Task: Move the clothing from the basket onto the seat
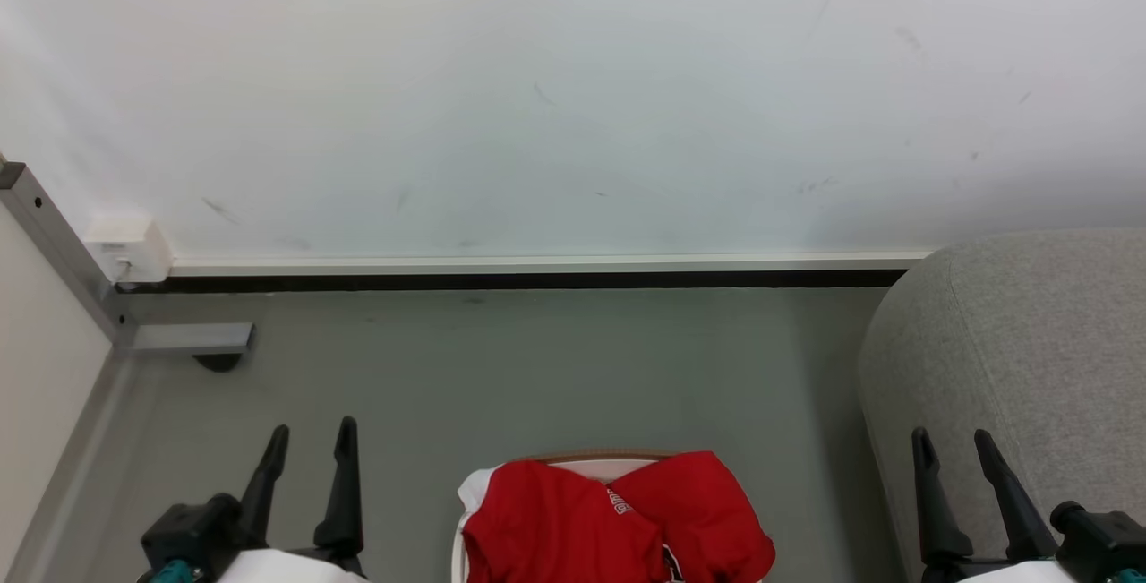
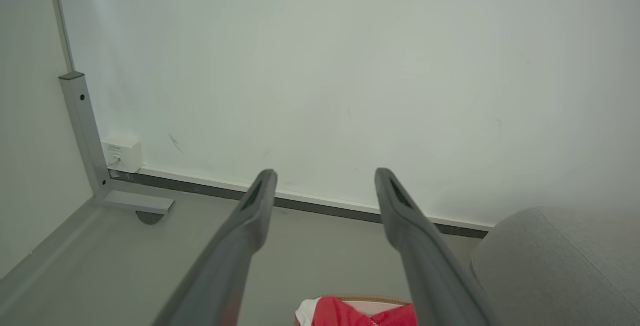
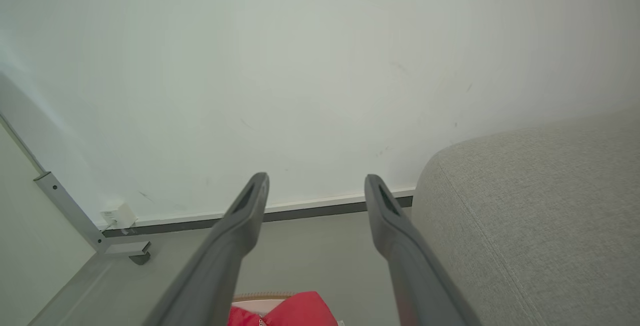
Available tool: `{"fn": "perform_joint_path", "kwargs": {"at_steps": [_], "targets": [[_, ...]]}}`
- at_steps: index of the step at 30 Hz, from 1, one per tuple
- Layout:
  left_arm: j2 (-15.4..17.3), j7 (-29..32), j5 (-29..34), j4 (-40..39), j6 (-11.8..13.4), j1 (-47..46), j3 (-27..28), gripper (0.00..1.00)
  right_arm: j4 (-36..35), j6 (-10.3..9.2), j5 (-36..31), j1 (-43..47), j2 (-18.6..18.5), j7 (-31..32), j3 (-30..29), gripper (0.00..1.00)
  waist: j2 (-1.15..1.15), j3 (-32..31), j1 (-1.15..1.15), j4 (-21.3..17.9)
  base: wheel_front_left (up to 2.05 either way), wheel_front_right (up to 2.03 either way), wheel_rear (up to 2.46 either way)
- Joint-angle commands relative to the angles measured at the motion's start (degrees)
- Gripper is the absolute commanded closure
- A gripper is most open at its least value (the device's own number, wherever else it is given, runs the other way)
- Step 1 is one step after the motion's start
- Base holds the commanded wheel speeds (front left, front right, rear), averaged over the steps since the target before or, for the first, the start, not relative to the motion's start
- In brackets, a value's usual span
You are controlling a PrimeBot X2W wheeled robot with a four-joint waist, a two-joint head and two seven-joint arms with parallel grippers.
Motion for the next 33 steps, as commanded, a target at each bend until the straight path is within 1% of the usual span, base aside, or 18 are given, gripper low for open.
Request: {"fn": "perform_joint_path", "kwargs": {"at_steps": [1,8,33], "targets": [[0.7,-0.6,2.1,-0.1,0.1,0.2,0.1,0.00,-0.1,-0.09,-2.1,-0.8,-0.2,-0.5,0.2,0.00,0.00,0.0,0.00,-0.1,0.00,0.00,0.00],[0.7,-1.5,5.4,-0.6,0.1,0.2,0.2,0.00,-0.5,-0.09,-5.9,-0.8,0.2,-1.0,0.9,0.00,0.00,0.0,0.00,-0.2,0.00,0.00,0.00],[-0.3,-4.0,15.0,-1.3,-0.8,0.6,0.5,0.00,-1.3,-0.12,-15.3,-0.7,1.4,-2.8,1.9,0.00,0.00,-0.3,0.00,0.1,0.00,0.00,0.00]]}}
